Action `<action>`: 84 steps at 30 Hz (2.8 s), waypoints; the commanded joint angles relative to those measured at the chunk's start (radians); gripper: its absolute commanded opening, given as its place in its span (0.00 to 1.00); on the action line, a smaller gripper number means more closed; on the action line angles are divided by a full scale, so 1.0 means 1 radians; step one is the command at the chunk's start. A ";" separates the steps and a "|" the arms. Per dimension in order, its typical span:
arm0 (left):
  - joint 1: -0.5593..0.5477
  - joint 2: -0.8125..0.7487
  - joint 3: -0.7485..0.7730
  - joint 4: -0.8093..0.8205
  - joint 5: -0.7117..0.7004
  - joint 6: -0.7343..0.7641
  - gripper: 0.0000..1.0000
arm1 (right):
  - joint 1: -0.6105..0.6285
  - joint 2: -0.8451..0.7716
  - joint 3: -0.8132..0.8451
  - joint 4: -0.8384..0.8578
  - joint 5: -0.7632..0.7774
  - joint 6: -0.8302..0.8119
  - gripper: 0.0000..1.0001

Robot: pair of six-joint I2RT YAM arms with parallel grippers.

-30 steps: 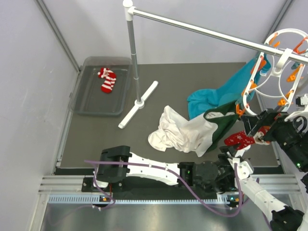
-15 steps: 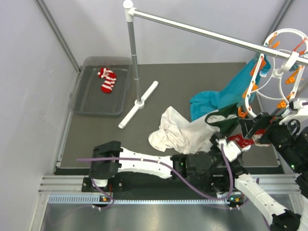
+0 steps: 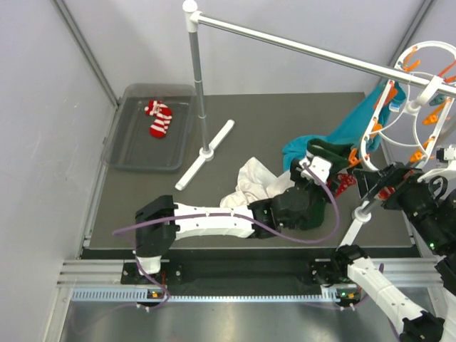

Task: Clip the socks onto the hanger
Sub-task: Adjust the hanger on the clothesline.

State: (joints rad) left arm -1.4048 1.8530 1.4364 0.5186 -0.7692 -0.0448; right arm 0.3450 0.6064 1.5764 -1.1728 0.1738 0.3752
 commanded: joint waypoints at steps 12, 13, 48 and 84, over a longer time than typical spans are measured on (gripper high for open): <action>0.076 -0.127 -0.004 0.044 0.131 0.037 0.00 | 0.009 -0.060 -0.035 0.133 0.062 0.100 1.00; 0.076 -0.156 -0.011 0.044 0.128 0.039 0.00 | 0.009 -0.053 -0.038 0.125 0.064 0.088 1.00; 0.535 -0.348 0.002 -0.287 0.410 -0.026 0.38 | 0.009 0.021 0.065 -0.016 -0.166 -0.081 1.00; 0.391 -0.710 -0.392 -0.140 1.085 -0.626 0.61 | 0.009 0.067 0.079 -0.295 0.243 0.016 1.00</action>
State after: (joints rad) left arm -0.9283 1.1263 1.0359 0.2398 0.2790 -0.6353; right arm 0.3450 0.6449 1.6562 -1.3556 0.3927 0.3687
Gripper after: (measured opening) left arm 0.605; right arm 0.996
